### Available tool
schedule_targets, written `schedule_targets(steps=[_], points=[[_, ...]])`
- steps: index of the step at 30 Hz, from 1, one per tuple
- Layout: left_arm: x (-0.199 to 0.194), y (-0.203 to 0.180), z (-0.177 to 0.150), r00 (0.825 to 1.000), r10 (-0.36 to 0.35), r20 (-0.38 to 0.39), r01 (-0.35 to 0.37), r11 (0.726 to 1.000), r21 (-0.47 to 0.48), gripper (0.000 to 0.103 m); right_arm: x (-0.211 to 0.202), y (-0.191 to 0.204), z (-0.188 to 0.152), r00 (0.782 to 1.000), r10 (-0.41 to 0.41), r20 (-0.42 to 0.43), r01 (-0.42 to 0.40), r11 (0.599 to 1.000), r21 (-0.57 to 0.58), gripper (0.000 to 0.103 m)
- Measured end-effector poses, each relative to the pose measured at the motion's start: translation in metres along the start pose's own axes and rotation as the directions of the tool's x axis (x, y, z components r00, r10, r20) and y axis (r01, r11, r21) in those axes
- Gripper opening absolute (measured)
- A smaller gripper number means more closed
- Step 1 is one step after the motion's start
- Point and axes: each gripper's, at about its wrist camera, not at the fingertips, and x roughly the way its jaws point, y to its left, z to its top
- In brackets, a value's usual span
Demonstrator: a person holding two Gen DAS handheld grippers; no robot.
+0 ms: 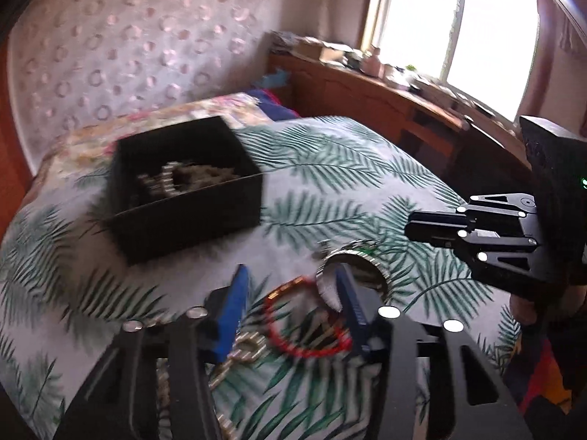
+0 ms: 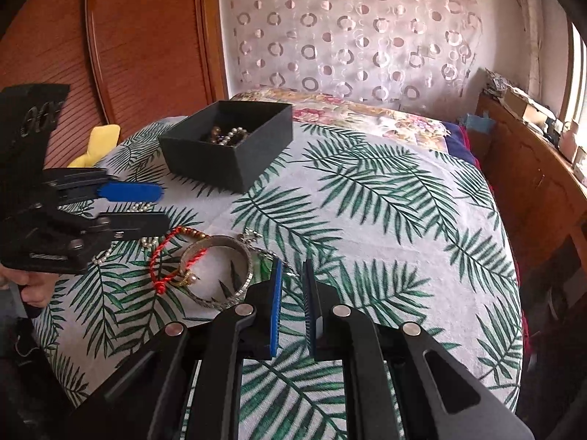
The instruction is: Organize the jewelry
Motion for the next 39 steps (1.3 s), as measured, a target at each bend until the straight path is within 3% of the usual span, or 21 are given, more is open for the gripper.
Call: schedule_targets(steps=[2, 8, 10, 12, 17, 27, 31, 36, 39], points=[[0.010, -0.007, 0.006, 1.000, -0.004, -0.026, 0.005, 1.000, 0.029, 0.031, -0.001, -0.005, -0.001, 1.000, -0.002, 0.003, 0.002, 1.000, 0.010, 0.012], [0.040, -0.024, 0.013, 0.993, 0.012, -0.117, 0.001, 0.994, 0.111, 0.029, -0.008, -0.013, -0.002, 1.000, -0.001, 0.019, 0.001, 1.000, 0.024, 0.012], [0.045, -0.025, 0.014, 0.991, 0.018, -0.134, -0.001, 0.992, 0.123, 0.016, -0.008, -0.014, -0.001, 1.000, -0.001, 0.022, 0.000, 1.000, 0.025, 0.012], [0.049, -0.024, 0.012, 0.989, 0.013, -0.145, 0.005, 0.992, 0.127, 0.010, -0.008, -0.015, -0.001, 1.000, 0.001, 0.023, -0.002, 1.000, 0.025, 0.012], [0.043, -0.023, 0.010, 0.992, -0.017, -0.128, 0.031, 0.993, 0.112, 0.004, 0.000, -0.015, -0.001, 1.000, 0.021, 0.003, -0.021, 1.000, 0.020, 0.012], [-0.001, 0.001, 0.022, 1.000, 0.000, 0.009, 0.000, 1.000, 0.022, 0.004, 0.023, -0.003, 0.007, 0.995, 0.093, -0.041, -0.094, 0.995, -0.014, 0.013], [-0.012, 0.014, 0.025, 0.999, 0.025, 0.041, -0.025, 1.000, 0.000, 0.004, 0.031, 0.005, 0.011, 0.992, 0.119, -0.053, -0.120, 0.992, -0.027, 0.031], [-0.022, 0.028, 0.023, 0.997, 0.048, 0.061, -0.046, 0.998, -0.032, 0.004, 0.042, 0.016, 0.012, 0.990, 0.111, -0.090, -0.117, 0.991, -0.063, 0.031], [-0.024, 0.034, 0.022, 0.996, 0.058, 0.068, -0.054, 0.997, -0.049, 0.004, 0.046, 0.023, 0.013, 0.993, 0.065, -0.100, -0.076, 0.991, -0.107, 0.031]])
